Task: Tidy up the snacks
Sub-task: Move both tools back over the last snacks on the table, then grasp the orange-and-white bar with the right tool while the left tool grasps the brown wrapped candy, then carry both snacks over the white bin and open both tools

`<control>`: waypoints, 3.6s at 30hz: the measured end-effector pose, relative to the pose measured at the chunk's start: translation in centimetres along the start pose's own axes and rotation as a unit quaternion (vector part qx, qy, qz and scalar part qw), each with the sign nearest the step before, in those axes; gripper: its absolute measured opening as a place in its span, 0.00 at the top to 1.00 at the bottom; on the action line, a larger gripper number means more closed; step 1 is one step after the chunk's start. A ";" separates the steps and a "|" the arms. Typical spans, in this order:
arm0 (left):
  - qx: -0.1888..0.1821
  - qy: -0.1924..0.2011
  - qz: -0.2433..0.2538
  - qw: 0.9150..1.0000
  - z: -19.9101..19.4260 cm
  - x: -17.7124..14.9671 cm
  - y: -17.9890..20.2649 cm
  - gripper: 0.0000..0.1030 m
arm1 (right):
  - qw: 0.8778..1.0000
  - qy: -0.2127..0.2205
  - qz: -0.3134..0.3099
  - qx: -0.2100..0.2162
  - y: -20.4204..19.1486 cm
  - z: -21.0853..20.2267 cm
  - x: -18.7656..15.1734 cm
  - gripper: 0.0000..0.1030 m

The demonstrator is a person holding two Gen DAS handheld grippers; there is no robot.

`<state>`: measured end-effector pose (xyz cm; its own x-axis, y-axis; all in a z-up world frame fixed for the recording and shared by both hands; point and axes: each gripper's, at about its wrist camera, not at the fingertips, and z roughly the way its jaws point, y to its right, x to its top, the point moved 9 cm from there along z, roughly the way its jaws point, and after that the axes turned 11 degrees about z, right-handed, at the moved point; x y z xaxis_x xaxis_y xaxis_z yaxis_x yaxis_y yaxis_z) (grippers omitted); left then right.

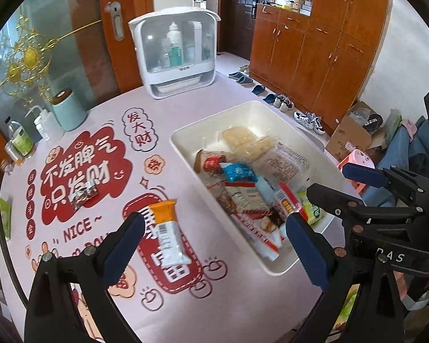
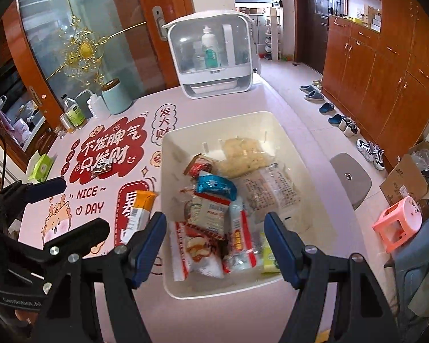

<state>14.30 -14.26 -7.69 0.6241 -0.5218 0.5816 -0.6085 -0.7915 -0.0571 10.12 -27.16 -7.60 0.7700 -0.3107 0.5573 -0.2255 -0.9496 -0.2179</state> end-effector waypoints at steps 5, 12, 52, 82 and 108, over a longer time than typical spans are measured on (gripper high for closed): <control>0.018 0.001 -0.009 1.000 -1.8 -1.8 -2.6 0.04 | 1.000 -0.003 -0.010 0.009 -2.5 -0.2 -0.8 0.31; 0.049 -0.012 -0.045 0.998 -3.8 -5.3 -8.0 0.04 | 0.999 -0.013 -0.037 0.026 -7.1 0.3 -1.7 0.31; -0.003 -0.187 0.078 0.979 21.4 -9.4 -31.7 0.20 | 0.981 -0.174 0.050 -0.071 -14.5 21.5 -9.1 0.31; -0.045 -0.150 0.020 0.987 13.9 -10.6 -23.8 1.00 | 0.989 -0.133 0.025 -0.053 -14.9 19.6 -9.4 0.66; -0.004 -0.204 0.082 0.975 20.0 -10.7 -20.8 0.38 | 0.997 -0.069 0.009 0.023 -11.3 9.2 -8.3 0.66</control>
<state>30.08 1.42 -28.93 0.6603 -0.7259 0.1927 -0.7194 -0.6850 -0.1151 11.76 -13.43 -17.10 0.8418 -0.3157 0.4377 -0.2147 -0.9400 -0.2651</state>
